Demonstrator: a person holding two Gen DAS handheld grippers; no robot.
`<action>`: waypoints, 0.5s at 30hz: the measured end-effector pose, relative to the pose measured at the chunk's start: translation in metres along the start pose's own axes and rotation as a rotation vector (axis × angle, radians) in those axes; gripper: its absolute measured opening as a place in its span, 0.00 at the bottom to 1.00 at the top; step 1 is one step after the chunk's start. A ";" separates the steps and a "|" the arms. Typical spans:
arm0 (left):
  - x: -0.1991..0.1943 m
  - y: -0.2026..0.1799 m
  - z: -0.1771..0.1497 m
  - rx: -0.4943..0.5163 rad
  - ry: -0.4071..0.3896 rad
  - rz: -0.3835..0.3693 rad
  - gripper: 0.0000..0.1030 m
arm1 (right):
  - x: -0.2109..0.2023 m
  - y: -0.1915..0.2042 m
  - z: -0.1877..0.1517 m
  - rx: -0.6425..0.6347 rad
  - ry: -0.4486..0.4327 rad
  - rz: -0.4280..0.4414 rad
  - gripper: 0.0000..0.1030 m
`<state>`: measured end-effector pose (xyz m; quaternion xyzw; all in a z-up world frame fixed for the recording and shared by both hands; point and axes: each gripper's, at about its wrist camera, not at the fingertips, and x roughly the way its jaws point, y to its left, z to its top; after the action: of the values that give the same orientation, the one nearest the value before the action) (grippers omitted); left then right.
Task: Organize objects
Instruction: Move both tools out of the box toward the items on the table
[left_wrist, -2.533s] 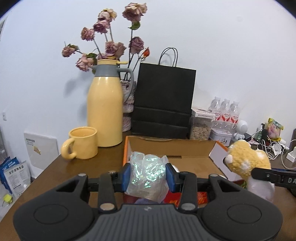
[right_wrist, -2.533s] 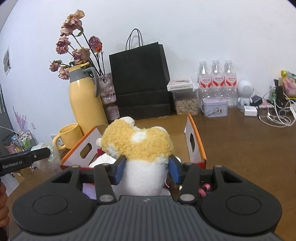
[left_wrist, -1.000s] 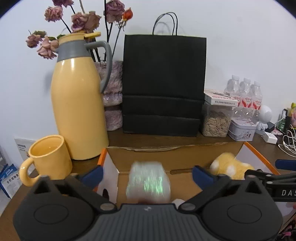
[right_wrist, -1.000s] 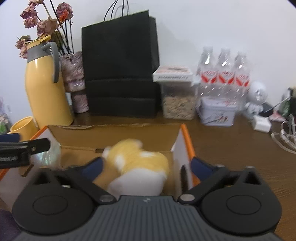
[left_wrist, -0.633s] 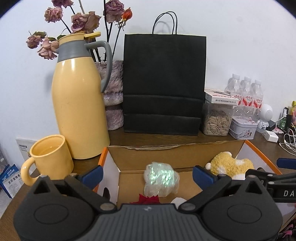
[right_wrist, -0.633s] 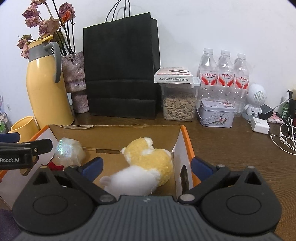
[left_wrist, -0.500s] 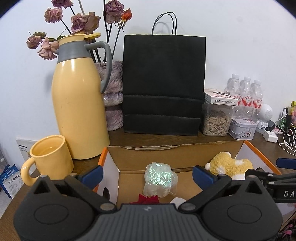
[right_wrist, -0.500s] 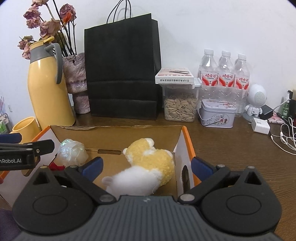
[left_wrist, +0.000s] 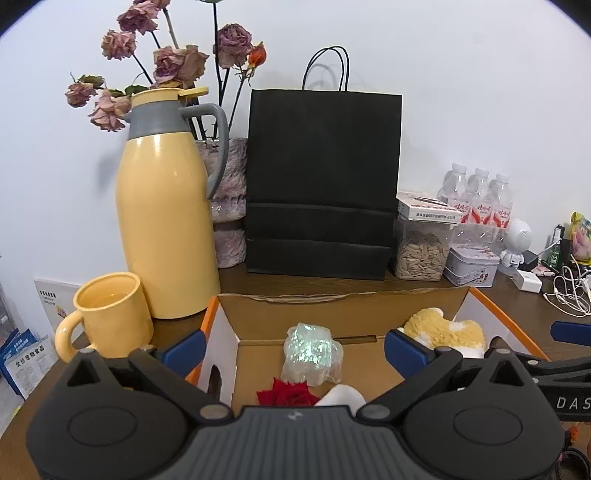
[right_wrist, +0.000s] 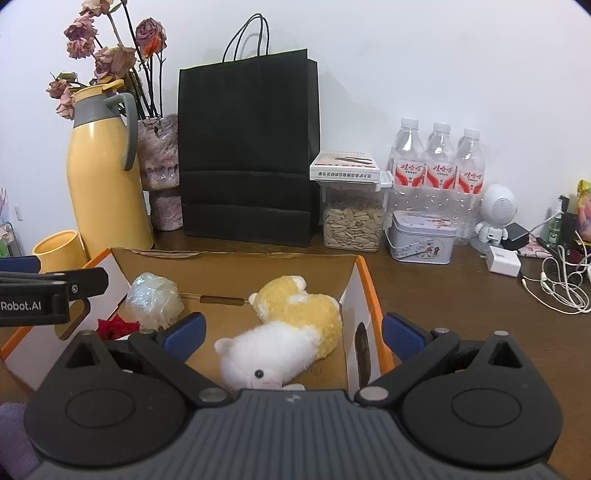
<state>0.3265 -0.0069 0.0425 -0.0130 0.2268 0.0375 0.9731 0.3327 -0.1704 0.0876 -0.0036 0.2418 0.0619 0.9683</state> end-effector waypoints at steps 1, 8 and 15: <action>-0.003 0.000 -0.001 -0.001 -0.003 0.000 1.00 | -0.003 0.001 -0.001 0.000 -0.003 0.000 1.00; -0.027 0.007 -0.008 -0.027 -0.014 -0.016 1.00 | -0.026 0.006 -0.012 0.002 -0.008 -0.003 1.00; -0.049 0.008 -0.018 -0.012 -0.002 -0.014 1.00 | -0.054 0.006 -0.027 0.011 -0.009 -0.009 1.00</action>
<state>0.2740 -0.0031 0.0476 -0.0205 0.2253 0.0323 0.9735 0.2722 -0.1721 0.0897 0.0008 0.2375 0.0561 0.9698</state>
